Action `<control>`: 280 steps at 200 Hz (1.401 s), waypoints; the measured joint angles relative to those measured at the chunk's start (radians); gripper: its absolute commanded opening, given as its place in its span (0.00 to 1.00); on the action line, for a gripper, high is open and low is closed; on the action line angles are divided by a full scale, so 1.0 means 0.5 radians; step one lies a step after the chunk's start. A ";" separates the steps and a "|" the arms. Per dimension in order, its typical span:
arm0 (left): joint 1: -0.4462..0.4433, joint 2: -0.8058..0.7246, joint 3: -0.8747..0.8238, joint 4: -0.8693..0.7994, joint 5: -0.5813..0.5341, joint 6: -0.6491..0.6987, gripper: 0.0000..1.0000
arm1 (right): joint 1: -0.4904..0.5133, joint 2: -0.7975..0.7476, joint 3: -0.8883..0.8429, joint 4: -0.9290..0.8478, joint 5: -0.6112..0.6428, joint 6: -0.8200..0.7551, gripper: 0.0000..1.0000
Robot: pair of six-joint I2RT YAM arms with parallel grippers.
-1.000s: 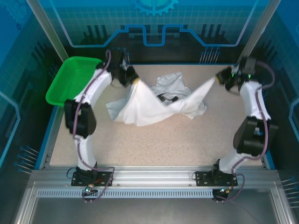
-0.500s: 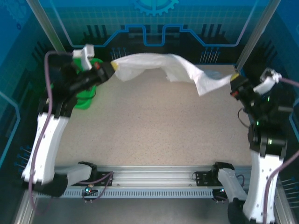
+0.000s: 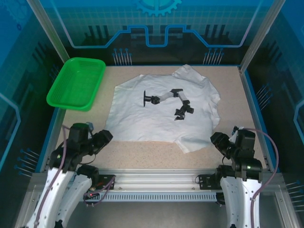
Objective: Fold and stack the t-shirts
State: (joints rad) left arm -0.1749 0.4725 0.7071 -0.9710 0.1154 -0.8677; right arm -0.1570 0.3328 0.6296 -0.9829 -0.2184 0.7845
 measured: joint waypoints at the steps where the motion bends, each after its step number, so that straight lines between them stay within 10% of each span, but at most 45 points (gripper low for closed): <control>1: 0.000 -0.003 0.005 -0.001 -0.009 -0.007 0.63 | 0.001 0.003 0.005 -0.003 0.006 -0.001 0.64; 49: 0.000 0.832 0.356 0.305 -0.118 0.001 0.60 | 0.078 0.380 0.163 0.311 0.267 -0.033 0.62; 103: -0.092 2.126 1.026 0.626 -0.120 0.185 0.56 | 0.681 1.871 0.726 0.608 0.692 -0.264 0.64; 181: -0.095 3.290 1.792 0.652 -0.113 0.207 0.54 | 0.417 3.149 1.521 0.692 0.630 -0.355 0.62; 280: 0.124 3.362 1.736 0.813 -0.118 0.089 0.52 | 0.127 4.009 2.585 0.414 0.510 -0.395 0.68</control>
State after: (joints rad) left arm -0.1127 2.1532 1.5753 -0.5644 0.0563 -0.8234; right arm -0.0937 2.3375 1.9221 -0.7757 0.0364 0.5869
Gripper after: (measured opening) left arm 0.524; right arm 0.671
